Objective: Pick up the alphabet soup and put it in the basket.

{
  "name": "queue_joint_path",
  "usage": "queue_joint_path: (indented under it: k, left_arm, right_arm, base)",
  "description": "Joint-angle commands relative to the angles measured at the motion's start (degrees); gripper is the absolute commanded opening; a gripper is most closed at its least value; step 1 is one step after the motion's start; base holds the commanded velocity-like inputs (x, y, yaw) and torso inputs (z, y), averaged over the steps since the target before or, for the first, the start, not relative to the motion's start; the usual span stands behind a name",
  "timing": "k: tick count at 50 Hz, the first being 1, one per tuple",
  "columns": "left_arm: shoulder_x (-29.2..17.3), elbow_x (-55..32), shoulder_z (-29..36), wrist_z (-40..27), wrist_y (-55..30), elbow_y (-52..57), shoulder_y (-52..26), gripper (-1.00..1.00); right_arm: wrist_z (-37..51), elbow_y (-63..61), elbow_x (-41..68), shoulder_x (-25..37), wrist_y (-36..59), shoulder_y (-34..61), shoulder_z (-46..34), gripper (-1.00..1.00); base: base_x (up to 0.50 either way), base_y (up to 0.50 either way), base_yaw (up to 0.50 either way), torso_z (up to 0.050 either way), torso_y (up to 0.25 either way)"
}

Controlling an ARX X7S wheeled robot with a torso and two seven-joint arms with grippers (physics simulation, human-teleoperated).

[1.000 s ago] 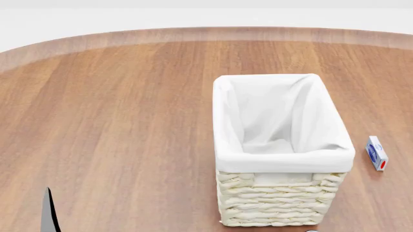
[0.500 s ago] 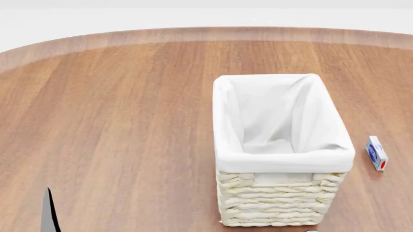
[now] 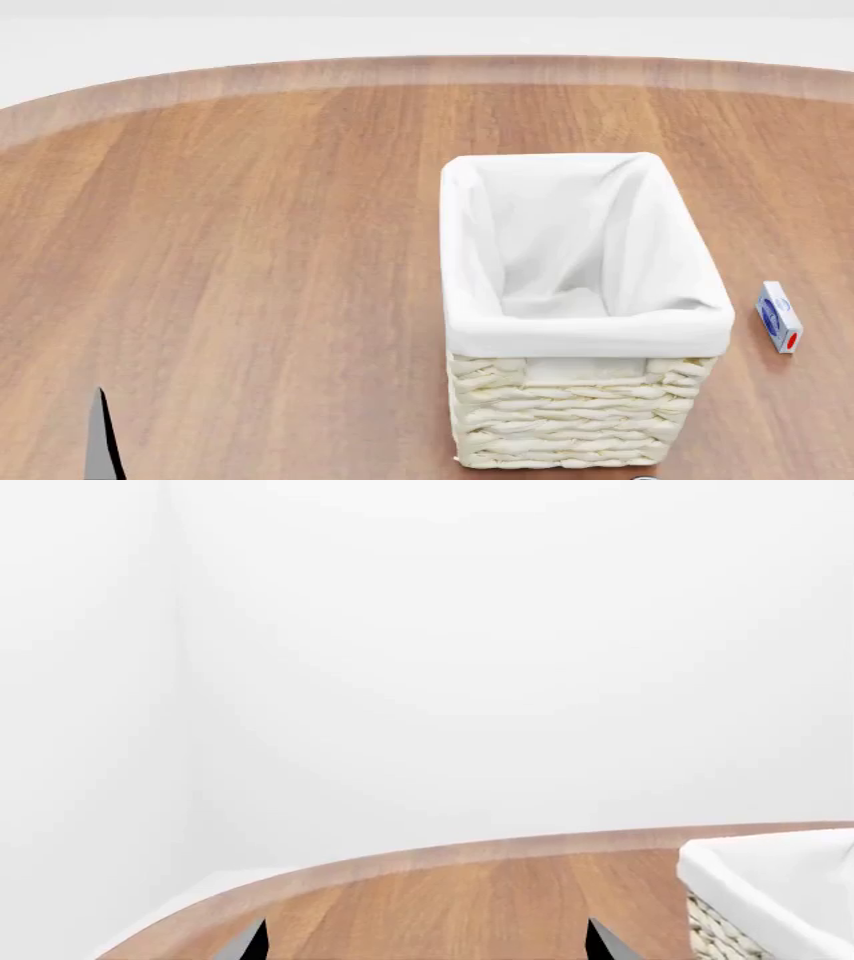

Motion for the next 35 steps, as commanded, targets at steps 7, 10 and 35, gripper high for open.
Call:
queue_joint_path:
  k: [7, 10, 35]
  left_arm:
    - [-0.46, -0.49, 0.26, -0.61, 0.07, -0.36, -0.21, 1.00]
    - [-0.54, -0.60, 0.27, -0.70, 0.05, -0.36, -0.24, 1.00]
    - [-1.22, -0.95, 0.68, -1.51, 0.10, -0.56, -0.48, 1.00]
  right_arm:
    - [-0.54, 4.44, 0.46, -0.96, -0.77, 3.33, -0.18, 1.00]
    - [-0.59, 4.86, 0.55, -1.07, -0.73, 3.67, -0.24, 1.00]
    - [-2.29, 13.18, 1.67, -2.28, -2.76, 8.60, -0.28, 1.00]
  base:
    - [0.00, 0.00, 0.00, 0.000, 0.000]
    - [0.00, 0.00, 0.00, 0.000, 0.000]
    - [0.00, 0.00, 0.00, 0.000, 0.000]
